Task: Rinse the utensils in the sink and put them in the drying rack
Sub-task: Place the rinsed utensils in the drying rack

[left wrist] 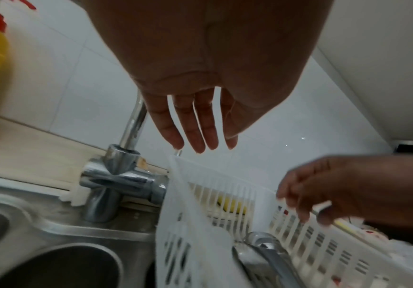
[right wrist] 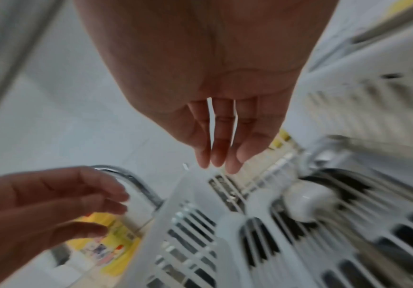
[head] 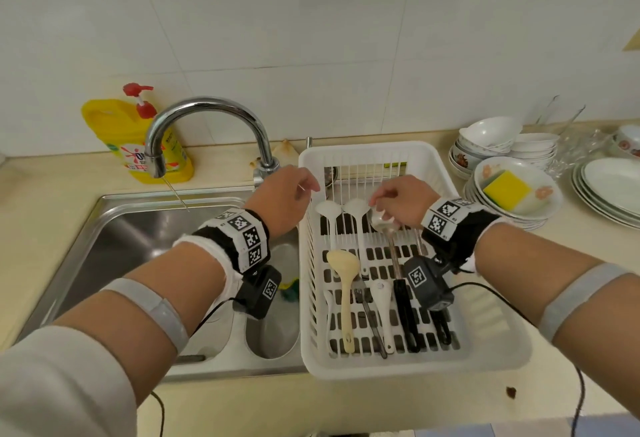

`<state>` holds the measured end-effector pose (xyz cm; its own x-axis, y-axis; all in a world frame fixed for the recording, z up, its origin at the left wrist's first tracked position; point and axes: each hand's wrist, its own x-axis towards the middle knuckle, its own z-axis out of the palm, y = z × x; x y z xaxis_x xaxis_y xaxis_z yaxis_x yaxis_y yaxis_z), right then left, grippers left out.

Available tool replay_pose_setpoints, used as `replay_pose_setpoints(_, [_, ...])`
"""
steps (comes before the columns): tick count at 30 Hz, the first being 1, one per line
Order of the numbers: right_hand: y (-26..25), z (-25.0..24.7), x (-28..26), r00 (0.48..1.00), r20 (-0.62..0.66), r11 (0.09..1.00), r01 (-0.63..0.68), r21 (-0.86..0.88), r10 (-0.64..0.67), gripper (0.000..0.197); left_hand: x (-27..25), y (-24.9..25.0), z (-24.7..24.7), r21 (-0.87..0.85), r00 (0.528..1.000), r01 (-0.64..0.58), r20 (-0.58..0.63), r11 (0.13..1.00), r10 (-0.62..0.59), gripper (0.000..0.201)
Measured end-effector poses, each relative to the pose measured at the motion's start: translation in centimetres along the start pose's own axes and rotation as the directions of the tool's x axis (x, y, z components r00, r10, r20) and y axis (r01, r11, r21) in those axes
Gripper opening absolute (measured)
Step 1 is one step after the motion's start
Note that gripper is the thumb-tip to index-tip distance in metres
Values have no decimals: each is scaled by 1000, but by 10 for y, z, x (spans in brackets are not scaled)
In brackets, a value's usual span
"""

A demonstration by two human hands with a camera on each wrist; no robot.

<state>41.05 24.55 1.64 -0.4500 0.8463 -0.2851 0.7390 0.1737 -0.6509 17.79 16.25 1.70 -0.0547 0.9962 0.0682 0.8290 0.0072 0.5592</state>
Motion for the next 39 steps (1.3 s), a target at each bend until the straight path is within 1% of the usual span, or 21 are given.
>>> replay_pose_setpoints(2, [-30,0,2,990,-60,991,123,-49,-126,23,-9,-12,-8,44,1000,2,-5,999,-2,22])
replay_pose_setpoints(4, [-65,13,6,972,-55,971,225,-76,-230,23,-21,-30,-17,84,1000,6,6,996,-7,21])
replay_pose_setpoints(7, [-120,50,11,932,56,916,363,-170,-359,20,-43,-74,-35,178,997,57,45,982,-66,22])
replay_pose_setpoints(9, [-153,82,17,897,187,862,438,-256,-400,20,-58,-109,-47,223,989,112,69,968,-130,22])
replay_pose_setpoints(10, [-168,100,21,881,258,831,464,-306,-396,21,-66,-128,-52,242,983,140,84,960,-164,22])
replay_pose_setpoints(12, [-193,143,30,854,383,777,494,-390,-351,23,-82,-171,-62,280,963,193,129,940,-237,23])
replay_pose_setpoints(14, [-213,190,40,827,481,743,512,-431,-291,25,-100,-215,-70,299,934,242,185,923,-304,22])
replay_pose_setpoints(18, [-228,287,64,787,599,758,480,-441,-148,22,-130,-293,-80,357,870,269,309,895,-385,25])
replay_pose_setpoints(20, [-224,333,77,765,642,775,436,-458,-51,22,-141,-323,-82,427,840,246,355,870,-411,27])
replay_pose_setpoints(21, [-220,354,83,746,666,775,425,-468,-8,22,-145,-334,-83,464,837,217,365,859,-408,28])
replay_pose_setpoints(22, [-216,373,87,717,696,757,436,-486,33,24,-148,-343,-84,496,838,180,375,850,-397,29])
replay_pose_setpoints(25, [-204,425,92,586,795,652,544,-529,156,34,-155,-360,-86,522,862,106,376,847,-339,29])
replay_pose_setpoints(27, [-194,458,96,514,835,636,580,-508,198,33,-158,-367,-90,509,885,86,355,856,-300,28])
replay_pose_setpoints(28, [-189,472,97,497,842,638,583,-502,208,32,-159,-371,-93,501,898,79,340,862,-280,27])
replay_pose_setpoints(30, [-183,490,100,501,842,645,580,-497,198,32,-160,-378,-100,478,929,69,290,876,-232,25])
replay_pose_setpoints(32, [-182,500,103,501,845,646,584,-491,189,34,-161,-385,-106,453,949,66,248,889,-197,22])
replay_pose_setpoints(34, [-181,507,106,511,839,646,581,-496,186,35,-161,-393,-111,425,957,81,220,902,-189,21])
replay_pose_setpoints(37, [-179,521,110,532,827,646,571,-507,180,22,-162,-402,-113,393,963,106,190,913,-193,21])
replay_pose_setpoints(39, [-178,530,110,508,841,628,597,-499,185,20,-163,-403,-112,388,963,114,183,915,-198,21])
